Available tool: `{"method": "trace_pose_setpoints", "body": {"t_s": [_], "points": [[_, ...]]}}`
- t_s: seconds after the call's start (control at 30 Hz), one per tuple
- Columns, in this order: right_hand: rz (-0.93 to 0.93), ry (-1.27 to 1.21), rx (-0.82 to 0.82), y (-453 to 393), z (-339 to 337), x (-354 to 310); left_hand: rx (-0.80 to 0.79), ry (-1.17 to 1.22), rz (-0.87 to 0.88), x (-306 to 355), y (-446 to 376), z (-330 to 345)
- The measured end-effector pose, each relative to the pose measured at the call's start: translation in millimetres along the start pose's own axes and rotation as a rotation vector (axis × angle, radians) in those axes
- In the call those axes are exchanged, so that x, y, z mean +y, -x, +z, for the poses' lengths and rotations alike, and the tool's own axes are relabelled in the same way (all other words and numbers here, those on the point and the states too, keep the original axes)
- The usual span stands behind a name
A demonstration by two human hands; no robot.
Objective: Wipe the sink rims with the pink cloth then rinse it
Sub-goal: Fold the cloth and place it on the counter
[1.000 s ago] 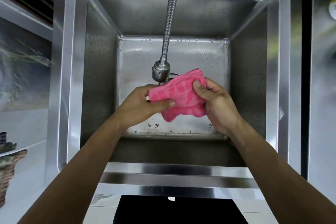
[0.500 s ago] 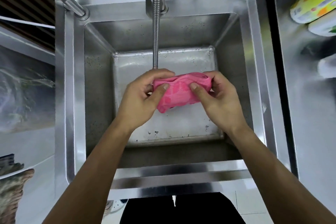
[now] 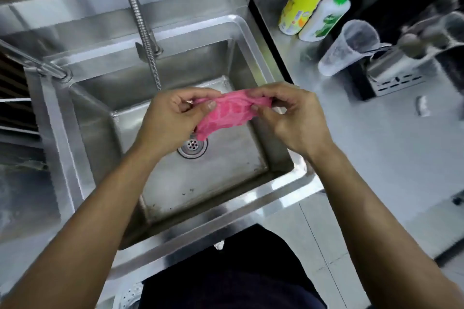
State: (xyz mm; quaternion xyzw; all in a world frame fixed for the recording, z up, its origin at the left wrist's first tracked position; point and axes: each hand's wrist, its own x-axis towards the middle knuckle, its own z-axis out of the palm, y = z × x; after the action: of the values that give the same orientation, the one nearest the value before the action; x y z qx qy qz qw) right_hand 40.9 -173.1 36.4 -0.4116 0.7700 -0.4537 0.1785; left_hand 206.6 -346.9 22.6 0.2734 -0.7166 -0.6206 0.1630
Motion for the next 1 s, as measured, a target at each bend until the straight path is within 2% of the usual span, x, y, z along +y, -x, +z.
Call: {"method": "trace_pose_setpoints", "body": {"t_s": [0.2,0.37,0.5,0.6,0.67,0.73,0.8,0.9,1.0], "points": [[0.213,0.1,0.224,76,-97,-27,-0.271,0.037,0.024,61,8,89],[0.278,0.188,0.288,148,-198,-29,-0.445,0.129,0.045,92,36,189],[0.403,0.163,0.2,181,-269,-4,-0.542,0.227,-0.033,90,54,268],[0.477,0.221,0.046,163,-296,63,-0.451,0.183,-0.105,66,47,320],[0.487,0.263,-0.03,145,-290,114,-0.331,0.006,-0.128,42,38,347],[0.469,0.356,-0.173,132,-272,156,-0.228,-0.382,0.009,18,31,368],[0.377,0.432,-0.262,136,-255,185,-0.17,-0.614,0.123,4,33,388],[0.291,0.413,-0.145,168,-237,207,-0.161,-0.736,0.186,0,51,423],[0.25,0.409,-0.236,201,-219,222,-0.235,-0.936,0.112,-14,67,455]]}}
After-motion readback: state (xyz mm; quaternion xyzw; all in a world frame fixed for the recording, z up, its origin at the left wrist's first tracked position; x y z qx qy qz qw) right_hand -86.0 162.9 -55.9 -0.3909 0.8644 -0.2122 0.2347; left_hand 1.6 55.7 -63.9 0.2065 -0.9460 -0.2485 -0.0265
